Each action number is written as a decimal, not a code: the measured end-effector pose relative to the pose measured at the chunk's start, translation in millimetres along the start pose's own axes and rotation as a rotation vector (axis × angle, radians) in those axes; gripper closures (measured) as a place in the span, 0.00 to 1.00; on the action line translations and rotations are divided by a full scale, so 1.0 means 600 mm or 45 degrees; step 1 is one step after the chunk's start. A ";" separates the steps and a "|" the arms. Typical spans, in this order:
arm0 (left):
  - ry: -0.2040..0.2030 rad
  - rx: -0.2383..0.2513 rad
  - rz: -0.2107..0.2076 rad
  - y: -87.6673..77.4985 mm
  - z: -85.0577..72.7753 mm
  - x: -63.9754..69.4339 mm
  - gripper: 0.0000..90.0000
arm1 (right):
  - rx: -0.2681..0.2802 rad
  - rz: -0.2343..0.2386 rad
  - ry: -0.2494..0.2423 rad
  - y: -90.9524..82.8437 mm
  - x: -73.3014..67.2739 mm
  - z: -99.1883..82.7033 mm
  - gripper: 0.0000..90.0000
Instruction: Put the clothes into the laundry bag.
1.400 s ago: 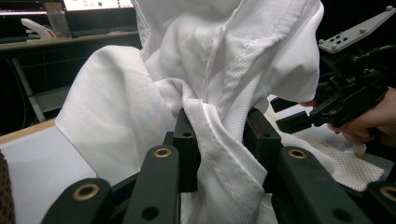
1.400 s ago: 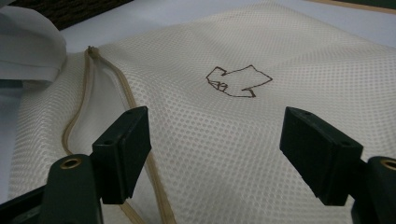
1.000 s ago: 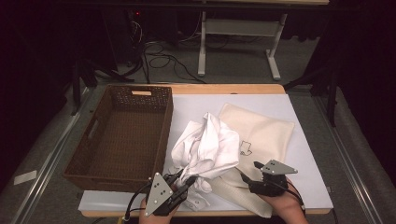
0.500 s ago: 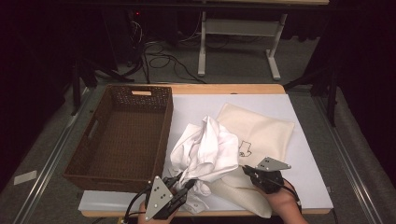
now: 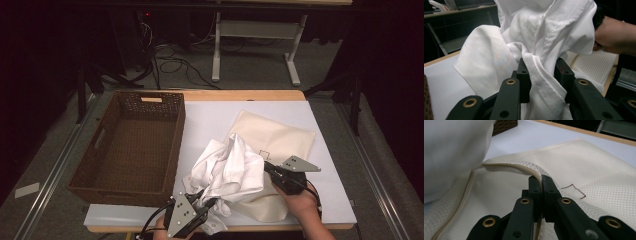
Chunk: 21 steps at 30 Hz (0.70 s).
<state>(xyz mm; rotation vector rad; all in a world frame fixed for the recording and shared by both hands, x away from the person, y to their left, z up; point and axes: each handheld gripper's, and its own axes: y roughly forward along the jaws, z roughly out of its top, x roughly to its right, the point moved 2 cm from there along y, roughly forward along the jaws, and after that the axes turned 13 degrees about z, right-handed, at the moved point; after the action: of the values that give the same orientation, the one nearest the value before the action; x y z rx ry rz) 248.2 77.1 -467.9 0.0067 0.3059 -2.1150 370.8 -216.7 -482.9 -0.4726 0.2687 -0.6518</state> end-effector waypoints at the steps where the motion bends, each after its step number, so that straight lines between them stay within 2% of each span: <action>1: 0.000 -0.005 -0.010 0.001 -0.001 0.003 0.78 | 0.013 -0.004 -0.001 -0.002 0.003 0.002 0.99; 5: 0.014 -0.010 -0.043 0.002 -0.001 0.012 0.78 | 0.033 -0.022 0.002 -0.005 0.010 0.009 0.99; 6: 0.024 -0.013 -0.060 0.002 -0.001 0.017 0.78 | 0.052 -0.026 0.022 -0.006 0.015 0.013 0.99; 8: 0.030 -0.018 -0.072 0.003 -0.003 0.022 0.78 | 0.070 -0.025 0.041 -0.009 0.019 0.016 0.99; 11: 0.036 -0.032 -0.079 0.007 -0.007 0.026 0.78 | 0.087 -0.032 0.037 -0.011 0.024 0.018 0.99; 13: 0.048 -0.055 -0.088 0.012 -0.012 0.031 0.78 | 0.109 -0.034 0.044 -0.018 0.027 0.022 0.99; 15: 0.077 -0.108 -0.102 0.024 -0.021 0.039 0.78 | 0.151 -0.021 0.058 -0.029 0.025 0.027 0.99; 16: 0.077 -0.108 -0.102 0.024 -0.021 0.039 0.78 | 0.159 -0.018 0.061 -0.031 0.023 0.029 0.99; 17: 0.087 -0.145 -0.108 0.033 -0.028 0.044 0.78 | 0.166 -0.012 0.058 -0.033 0.021 0.030 0.99; 21: 0.082 -0.184 -0.113 0.048 -0.033 0.049 0.78 | 0.174 0.008 0.033 -0.035 0.012 0.033 0.99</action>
<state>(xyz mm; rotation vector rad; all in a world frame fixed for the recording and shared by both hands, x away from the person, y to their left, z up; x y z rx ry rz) 254.5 42.5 -497.2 -0.0241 0.5056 -2.1788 373.2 -229.2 -455.9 -0.3323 0.2480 -0.6658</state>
